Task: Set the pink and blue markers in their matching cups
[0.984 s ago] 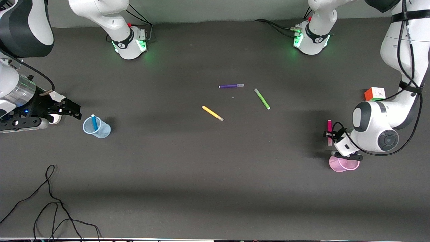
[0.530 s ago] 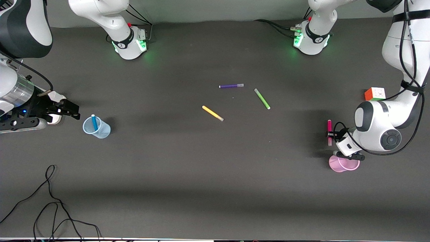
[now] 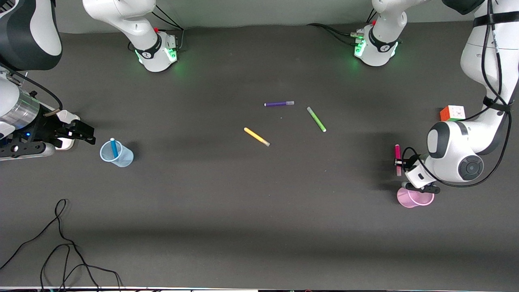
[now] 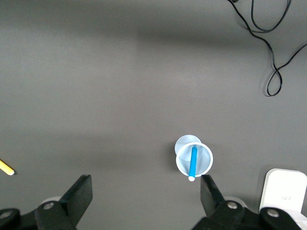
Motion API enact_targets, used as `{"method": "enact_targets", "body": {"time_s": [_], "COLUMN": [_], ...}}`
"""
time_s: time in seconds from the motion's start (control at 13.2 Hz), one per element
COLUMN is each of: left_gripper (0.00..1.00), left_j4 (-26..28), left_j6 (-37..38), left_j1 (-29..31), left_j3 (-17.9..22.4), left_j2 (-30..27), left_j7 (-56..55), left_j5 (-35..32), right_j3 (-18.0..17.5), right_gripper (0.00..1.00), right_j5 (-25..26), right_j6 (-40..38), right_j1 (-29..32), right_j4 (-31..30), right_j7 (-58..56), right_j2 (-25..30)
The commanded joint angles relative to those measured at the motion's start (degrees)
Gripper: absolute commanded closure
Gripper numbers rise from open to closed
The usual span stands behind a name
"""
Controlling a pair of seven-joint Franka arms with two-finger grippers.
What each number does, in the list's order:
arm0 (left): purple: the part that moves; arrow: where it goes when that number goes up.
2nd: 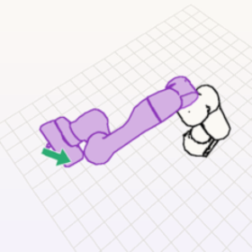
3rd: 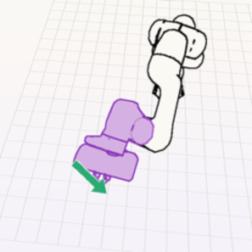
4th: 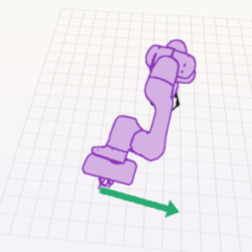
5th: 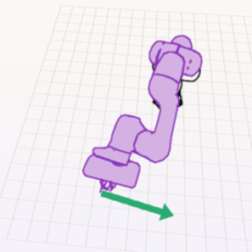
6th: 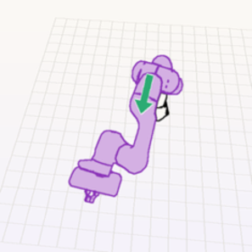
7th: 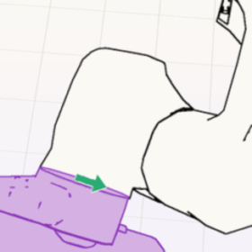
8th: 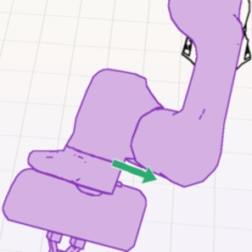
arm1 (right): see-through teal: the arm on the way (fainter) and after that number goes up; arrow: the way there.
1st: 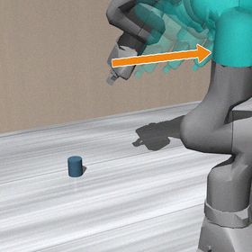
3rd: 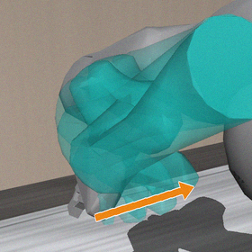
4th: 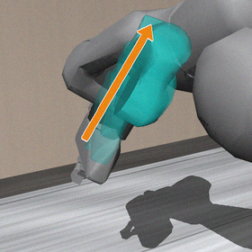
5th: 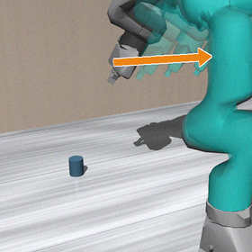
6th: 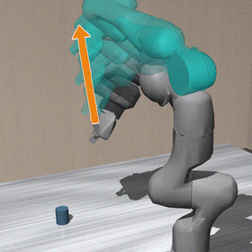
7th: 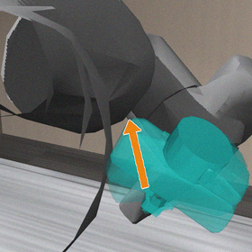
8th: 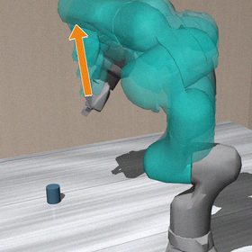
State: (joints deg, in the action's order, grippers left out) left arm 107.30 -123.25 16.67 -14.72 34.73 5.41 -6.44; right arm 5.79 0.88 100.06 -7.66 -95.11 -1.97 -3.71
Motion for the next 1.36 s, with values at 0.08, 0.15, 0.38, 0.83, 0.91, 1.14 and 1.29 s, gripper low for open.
{"method": "enact_targets", "body": {"time_s": [0.08, 0.15, 0.38, 0.83, 0.91, 1.14, 1.29], "left_gripper": [1.0, 1.0, 1.0, 1.0, 1.0, 1.0, 1.0], "left_j4": [-1.99, -4.01, -15.14, -38.54, -40.75, -41.3, -41.65], "left_j6": [8.6, 12.46, 27.39, 34.39, 33.26, 23.95, 18.17], "left_j1": [-1.11, -1.02, -1.63, -7.25, -7.7, -8.4, -8.67], "left_j3": [-0.04, -0.04, -0.22, 0.05, 0.13, 0.22, 0.22], "left_j2": [-4.23, -4.5, -4.68, 4.89, 6.21, 7.54, 7.63], "left_j7": [-3.31, -3.22, -3.39, -0.95, 1.07, 4.43, 7.39], "left_j5": [-0.24, -0.15, -0.06, -7.25, -8.75, -12.63, -12.63], "right_j3": [0.01, 0.01, -0.07, -0.07, -0.51, -0.6, -0.6], "right_gripper": [0.0, 0.0, 0.0, 0.0, 0.0, 0.0, 0.0], "right_j5": [1.14, 1.14, 2.01, 0.96, 0.88, 1.22, 1.31], "right_j6": [-0.74, -0.74, -1.79, -3.46, -3.55, -2.33, -2.06], "right_j1": [-0.34, -0.34, -0.25, -0.34, -0.43, -3.76, -3.77], "right_j4": [0.54, 0.71, 3.52, 4.06, 3.88, 3.18, 3.09], "right_j7": [0.92, 0.92, 0.39, -1.9, -1.2, 1.09, 1.45], "right_j2": [1.32, 2.64, 3.71, 3.71, 3.27, 0.46, 0.28]}}
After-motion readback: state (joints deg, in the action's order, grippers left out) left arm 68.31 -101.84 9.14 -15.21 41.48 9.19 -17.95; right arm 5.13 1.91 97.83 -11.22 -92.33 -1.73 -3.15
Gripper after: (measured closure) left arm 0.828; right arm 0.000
